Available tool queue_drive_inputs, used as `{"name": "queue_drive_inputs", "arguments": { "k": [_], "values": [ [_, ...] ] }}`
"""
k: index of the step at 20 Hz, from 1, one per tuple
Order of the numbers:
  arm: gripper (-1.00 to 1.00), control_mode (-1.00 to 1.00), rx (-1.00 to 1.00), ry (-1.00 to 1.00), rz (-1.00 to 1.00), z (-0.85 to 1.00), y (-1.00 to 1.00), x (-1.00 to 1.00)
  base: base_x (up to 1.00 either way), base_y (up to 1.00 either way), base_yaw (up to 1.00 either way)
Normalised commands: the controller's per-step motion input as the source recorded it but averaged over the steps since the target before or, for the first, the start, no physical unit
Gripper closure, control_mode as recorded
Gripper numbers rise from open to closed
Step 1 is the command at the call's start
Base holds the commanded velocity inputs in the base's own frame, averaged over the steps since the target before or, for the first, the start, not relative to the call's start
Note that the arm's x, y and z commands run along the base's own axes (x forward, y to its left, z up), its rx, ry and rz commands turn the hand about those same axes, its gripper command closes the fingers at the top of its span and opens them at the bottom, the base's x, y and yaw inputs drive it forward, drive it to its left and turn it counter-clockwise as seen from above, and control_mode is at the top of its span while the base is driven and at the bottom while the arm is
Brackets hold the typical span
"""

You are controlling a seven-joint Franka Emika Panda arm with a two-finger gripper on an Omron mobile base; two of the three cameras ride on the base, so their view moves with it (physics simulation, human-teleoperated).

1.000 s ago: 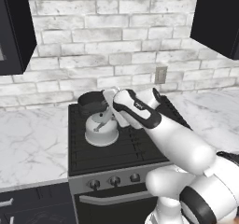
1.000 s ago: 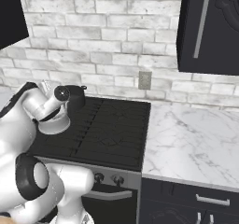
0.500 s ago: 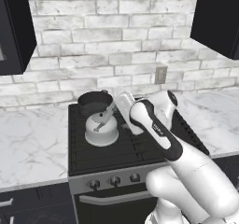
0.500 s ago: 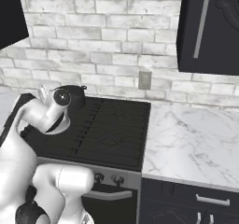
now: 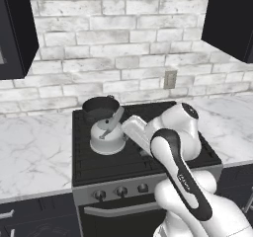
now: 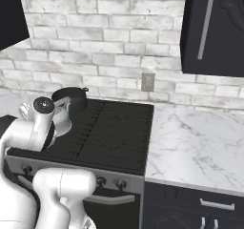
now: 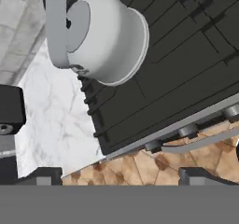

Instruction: Pick the kettle from the counter and place it on a stove burner. Then turn the burner on.

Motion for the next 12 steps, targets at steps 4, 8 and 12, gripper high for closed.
{"name": "queue_drive_inputs", "arguments": {
  "k": [4, 8, 12],
  "values": [
    [-1.0, -1.0, -0.38, -0.03, 0.34, -0.35, 0.54, -1.0, 0.0, 0.0, 0.0],
    [-1.0, -1.0, -0.45, -0.12, 0.3, -0.59, 0.6, -1.0, 0.0, 0.0, 0.0],
    [-1.0, -1.0, -0.4, -0.18, 0.28, -0.79, 0.44, -1.0, 0.0, 0.0, 0.0]
  ]
}}
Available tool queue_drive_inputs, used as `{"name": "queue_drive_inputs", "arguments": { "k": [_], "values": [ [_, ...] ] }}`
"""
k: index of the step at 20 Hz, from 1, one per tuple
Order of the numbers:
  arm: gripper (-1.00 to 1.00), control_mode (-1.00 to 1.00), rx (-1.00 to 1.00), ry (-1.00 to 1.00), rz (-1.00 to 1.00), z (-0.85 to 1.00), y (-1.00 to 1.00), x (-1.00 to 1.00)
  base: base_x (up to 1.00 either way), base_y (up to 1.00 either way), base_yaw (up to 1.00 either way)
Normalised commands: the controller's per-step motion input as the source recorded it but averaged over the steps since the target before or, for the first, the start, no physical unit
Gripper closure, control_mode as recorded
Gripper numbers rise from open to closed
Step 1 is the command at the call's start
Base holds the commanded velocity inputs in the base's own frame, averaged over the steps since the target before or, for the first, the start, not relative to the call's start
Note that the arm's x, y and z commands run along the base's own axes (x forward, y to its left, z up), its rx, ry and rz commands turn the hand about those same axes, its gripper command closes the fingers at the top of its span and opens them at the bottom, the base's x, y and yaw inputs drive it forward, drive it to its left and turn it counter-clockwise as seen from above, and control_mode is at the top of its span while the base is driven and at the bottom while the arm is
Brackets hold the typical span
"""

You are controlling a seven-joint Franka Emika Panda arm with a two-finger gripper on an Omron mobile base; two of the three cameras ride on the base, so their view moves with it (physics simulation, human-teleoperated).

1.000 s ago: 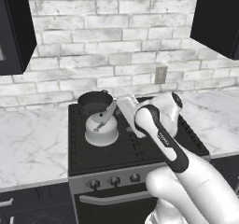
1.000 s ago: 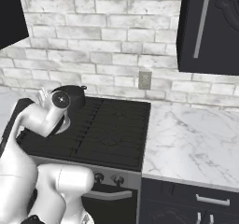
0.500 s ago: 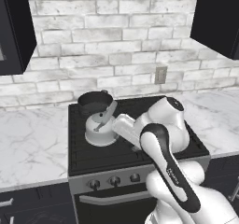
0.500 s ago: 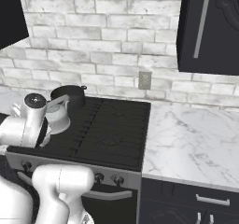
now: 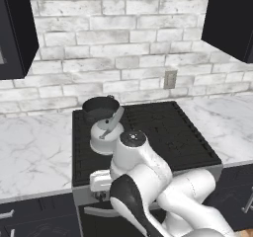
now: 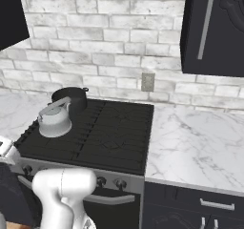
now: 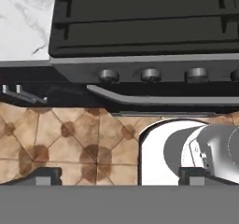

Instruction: Pick the kettle from the counter and place it on a stove burner. Then turn the burner on.

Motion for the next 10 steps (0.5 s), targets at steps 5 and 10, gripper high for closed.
{"name": "queue_drive_inputs", "arguments": {
  "k": [5, 10],
  "values": [
    [-1.0, -1.0, -0.32, -0.23, 0.26, -0.9, 0.23, -1.0, 0.0, 0.0, 0.0],
    [-1.0, -1.0, 0.02, -0.58, 0.07, -0.39, -0.03, -0.63, 0.0, 0.0, 0.0]
  ]
}}
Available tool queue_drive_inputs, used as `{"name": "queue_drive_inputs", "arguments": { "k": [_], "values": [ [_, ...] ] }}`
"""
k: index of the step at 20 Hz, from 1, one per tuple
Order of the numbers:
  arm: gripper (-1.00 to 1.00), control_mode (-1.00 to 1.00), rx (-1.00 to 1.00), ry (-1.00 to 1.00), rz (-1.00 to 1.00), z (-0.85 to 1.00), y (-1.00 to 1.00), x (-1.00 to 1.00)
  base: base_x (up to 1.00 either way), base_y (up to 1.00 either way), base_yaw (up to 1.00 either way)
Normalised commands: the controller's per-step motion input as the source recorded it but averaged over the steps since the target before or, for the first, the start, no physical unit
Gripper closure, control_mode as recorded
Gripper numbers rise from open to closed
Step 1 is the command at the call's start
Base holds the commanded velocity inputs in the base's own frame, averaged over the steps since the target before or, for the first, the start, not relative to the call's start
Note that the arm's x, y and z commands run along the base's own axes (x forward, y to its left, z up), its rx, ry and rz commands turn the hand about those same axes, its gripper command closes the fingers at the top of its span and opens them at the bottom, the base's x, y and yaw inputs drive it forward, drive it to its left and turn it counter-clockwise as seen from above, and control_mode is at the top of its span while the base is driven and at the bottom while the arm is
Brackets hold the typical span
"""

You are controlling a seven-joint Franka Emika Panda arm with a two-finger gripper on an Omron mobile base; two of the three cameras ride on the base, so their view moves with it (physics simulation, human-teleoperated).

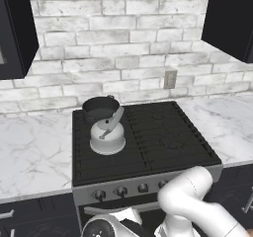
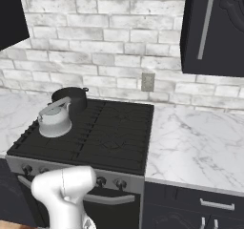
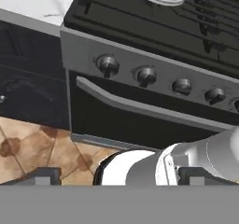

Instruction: Pick the kettle from the counter and place it on a stove burner. Then turn the burner on.

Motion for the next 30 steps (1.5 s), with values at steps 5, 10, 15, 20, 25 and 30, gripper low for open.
{"name": "queue_drive_inputs", "arguments": {
  "k": [5, 10, 15, 20, 25, 30],
  "values": [
    [-1.0, -1.0, 0.09, -0.69, 0.01, -0.04, -0.13, -0.31, 0.0, 0.0, 0.0],
    [-1.0, -1.0, 0.13, -0.64, 0.0, 0.0, -0.18, -0.15, 0.0, 0.0, 0.0],
    [-1.0, -1.0, 0.14, -0.48, 0.0, 0.0, -0.15, -0.07, 0.0, 0.0, 0.0],
    [-1.0, -1.0, 0.0, -0.18, 0.0, 0.0, -0.04, 0.03, 0.0, 0.0, 0.0],
    [-1.0, -1.0, 0.0, -0.01, 0.0, -0.06, 0.0, 0.29, 0.0, 0.0, 0.0],
    [-1.0, -1.0, 0.0, 0.0, 0.0, -0.05, 0.0, 0.29, 0.0, 0.0, 0.0]
  ]
}}
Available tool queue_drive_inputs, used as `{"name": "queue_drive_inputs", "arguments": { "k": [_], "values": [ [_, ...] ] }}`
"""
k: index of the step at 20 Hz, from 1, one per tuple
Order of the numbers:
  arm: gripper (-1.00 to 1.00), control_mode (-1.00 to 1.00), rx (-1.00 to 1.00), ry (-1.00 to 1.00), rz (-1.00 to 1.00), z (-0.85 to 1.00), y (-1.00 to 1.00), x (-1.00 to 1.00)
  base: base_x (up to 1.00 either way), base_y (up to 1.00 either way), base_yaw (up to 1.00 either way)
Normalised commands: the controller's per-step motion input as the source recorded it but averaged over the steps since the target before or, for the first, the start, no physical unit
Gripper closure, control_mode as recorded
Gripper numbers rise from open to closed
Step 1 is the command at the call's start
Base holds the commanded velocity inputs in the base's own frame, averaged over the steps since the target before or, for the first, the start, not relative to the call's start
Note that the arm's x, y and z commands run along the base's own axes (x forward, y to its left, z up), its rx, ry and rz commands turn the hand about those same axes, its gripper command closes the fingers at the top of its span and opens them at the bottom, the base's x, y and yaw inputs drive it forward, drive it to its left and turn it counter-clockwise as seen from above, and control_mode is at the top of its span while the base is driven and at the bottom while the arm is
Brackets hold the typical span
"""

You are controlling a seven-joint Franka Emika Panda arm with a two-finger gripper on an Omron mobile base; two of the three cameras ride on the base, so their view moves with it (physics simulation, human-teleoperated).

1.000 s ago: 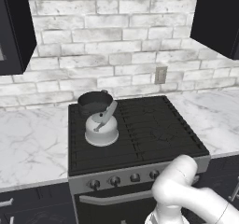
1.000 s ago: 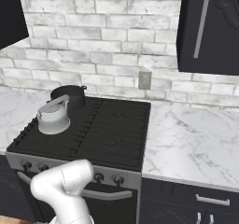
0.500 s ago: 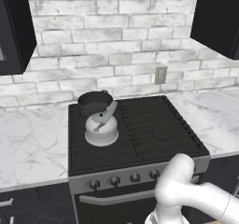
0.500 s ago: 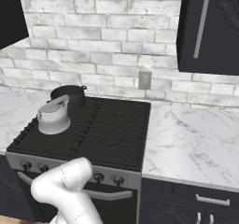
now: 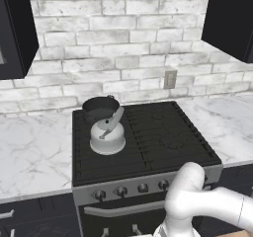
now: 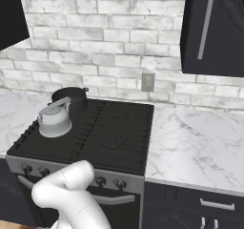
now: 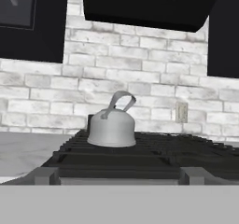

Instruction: Pick the kettle from the counter and place it on a stove burner. Then turn the burner on.

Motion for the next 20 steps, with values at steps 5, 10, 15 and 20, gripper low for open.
{"name": "queue_drive_inputs", "arguments": {
  "k": [5, 10, 15, 20],
  "values": [
    [-1.0, -1.0, 0.0, 0.0, 0.0, -0.06, 0.0, 0.36, 0.0, 0.0, 0.0],
    [-1.0, -1.0, 0.0, 0.0, 0.0, -0.07, 0.0, 0.43, 0.0, 0.0, 0.0],
    [-1.0, -1.0, 0.0, 0.0, 0.0, -0.1, 0.0, 0.39, 0.0, 0.0, 0.0],
    [-1.0, -1.0, 0.0, 0.0, 0.0, -0.16, 0.0, 0.24, 0.0, 0.0, 0.0]
  ]
}}
